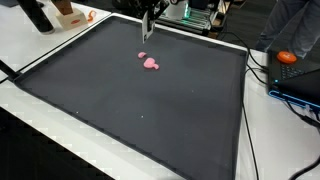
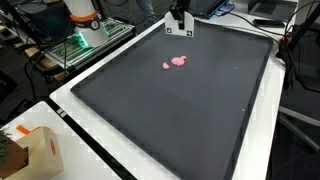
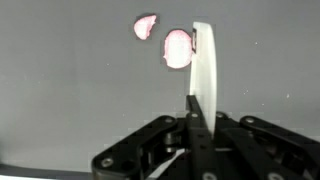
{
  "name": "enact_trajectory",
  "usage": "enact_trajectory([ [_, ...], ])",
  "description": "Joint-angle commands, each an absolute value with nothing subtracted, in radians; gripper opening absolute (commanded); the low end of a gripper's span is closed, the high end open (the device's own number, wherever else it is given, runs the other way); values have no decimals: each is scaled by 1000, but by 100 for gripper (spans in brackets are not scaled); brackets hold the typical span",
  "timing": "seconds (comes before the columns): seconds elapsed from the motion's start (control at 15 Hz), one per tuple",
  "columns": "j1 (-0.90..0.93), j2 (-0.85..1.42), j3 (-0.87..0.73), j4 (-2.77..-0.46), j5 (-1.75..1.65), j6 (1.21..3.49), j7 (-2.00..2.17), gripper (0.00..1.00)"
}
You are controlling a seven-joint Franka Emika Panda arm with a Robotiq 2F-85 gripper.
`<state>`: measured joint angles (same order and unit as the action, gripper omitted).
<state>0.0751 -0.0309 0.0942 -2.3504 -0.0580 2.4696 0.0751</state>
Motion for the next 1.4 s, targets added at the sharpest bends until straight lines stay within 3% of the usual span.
enact_trajectory([
  [0.0,79,-30,93,-2343,-67,2466,74,4],
  [0.6,82,-21,95,-2329,-79,2466,74,1],
  [1.33,84,162,85,-2365,-83,2591,70,1],
])
